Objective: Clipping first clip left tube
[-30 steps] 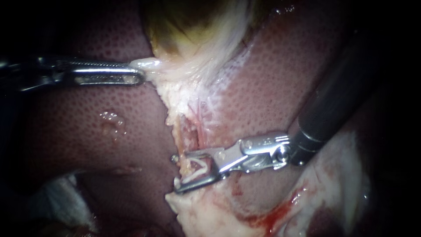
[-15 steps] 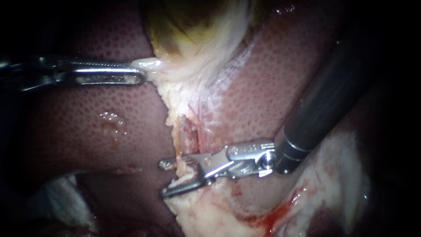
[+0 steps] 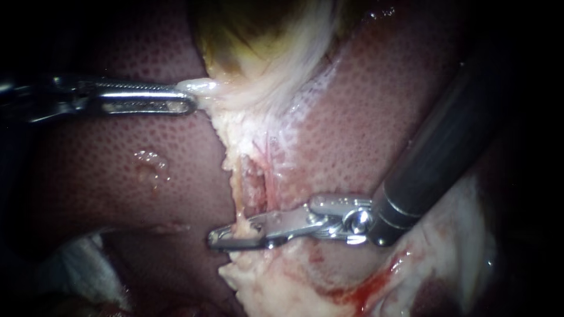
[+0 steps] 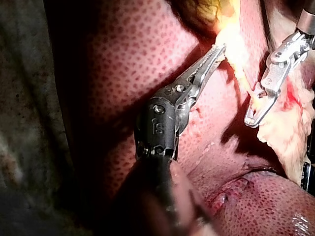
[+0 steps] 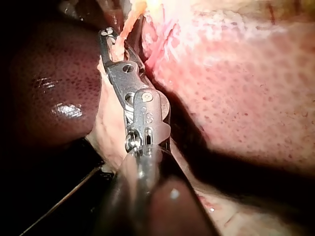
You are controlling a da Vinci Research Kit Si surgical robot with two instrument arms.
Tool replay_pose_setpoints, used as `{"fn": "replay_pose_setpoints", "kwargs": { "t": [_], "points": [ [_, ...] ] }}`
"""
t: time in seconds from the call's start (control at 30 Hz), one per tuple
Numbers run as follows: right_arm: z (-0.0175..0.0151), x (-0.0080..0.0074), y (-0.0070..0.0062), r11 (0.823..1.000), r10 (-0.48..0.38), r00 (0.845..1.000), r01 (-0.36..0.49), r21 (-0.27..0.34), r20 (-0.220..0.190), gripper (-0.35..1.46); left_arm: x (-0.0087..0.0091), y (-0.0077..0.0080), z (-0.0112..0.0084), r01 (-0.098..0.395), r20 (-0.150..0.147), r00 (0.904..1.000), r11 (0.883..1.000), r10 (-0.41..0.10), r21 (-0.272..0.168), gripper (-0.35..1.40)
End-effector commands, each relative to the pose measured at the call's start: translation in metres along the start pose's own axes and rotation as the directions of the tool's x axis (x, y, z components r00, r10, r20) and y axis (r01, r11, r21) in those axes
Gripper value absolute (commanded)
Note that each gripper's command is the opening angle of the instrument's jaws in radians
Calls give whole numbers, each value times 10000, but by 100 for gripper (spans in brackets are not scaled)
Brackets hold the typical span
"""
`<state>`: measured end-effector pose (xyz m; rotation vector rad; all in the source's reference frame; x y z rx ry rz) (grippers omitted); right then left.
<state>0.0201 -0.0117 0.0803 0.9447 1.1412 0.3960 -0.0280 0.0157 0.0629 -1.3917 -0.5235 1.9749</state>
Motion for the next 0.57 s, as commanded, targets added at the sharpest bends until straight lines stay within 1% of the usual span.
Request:
{"fn": "replay_pose_setpoints", "kwargs": {
  "t": [0.03,0.57],
  "points": [
    [-1,-1,1,10000,-14,10000,14,6,49,-35,0,0,0,-2,1,10000,10000,2,-3,-35],
    [-3,-5,3,9999,86,9998,-87,64,177,-35,0,-2,0,-5,1,10000,10000,5,-9,-35]
  ]
}}
